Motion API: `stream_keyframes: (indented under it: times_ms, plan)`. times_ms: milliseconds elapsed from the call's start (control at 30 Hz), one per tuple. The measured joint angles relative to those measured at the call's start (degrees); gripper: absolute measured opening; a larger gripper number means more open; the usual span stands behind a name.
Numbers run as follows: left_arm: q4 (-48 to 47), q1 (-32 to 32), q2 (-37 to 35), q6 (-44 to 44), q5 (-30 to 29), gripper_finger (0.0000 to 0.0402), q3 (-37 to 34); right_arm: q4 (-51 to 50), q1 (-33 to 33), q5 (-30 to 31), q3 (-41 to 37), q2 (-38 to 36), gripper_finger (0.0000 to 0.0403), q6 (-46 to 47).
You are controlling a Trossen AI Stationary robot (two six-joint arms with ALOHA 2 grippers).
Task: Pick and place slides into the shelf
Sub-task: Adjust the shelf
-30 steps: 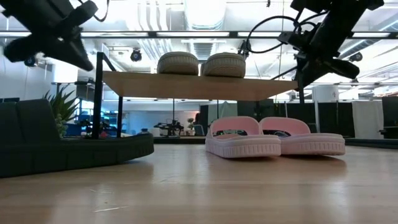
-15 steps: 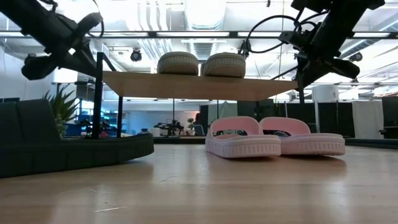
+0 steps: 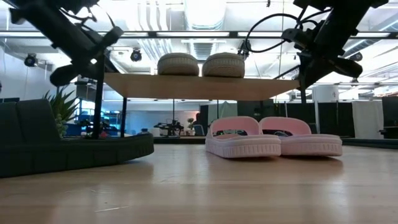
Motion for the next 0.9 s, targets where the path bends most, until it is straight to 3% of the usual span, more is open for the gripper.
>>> stream_keyframes:
  times_ms: [433, 667, 900]
  plan:
    - [11.79, 12.03, 5.46, 11.44, 14.25, 0.0008, 0.39, -8.99, 4.09, 0.36, 0.0, 0.07, 0.0017, 6.31]
    - [9.92, 13.66, 3.14, 13.46, 15.11, 0.0008, 0.46, -9.02, 4.42, 2.07, 0.77, 0.03, 0.0018, 6.68]
    - [-0.4, 13.66, -2.29, 13.04, 14.48, 0.0008, 0.33, -9.54, 4.9, 4.51, 2.97, -1.11, 0.0018, 4.14]
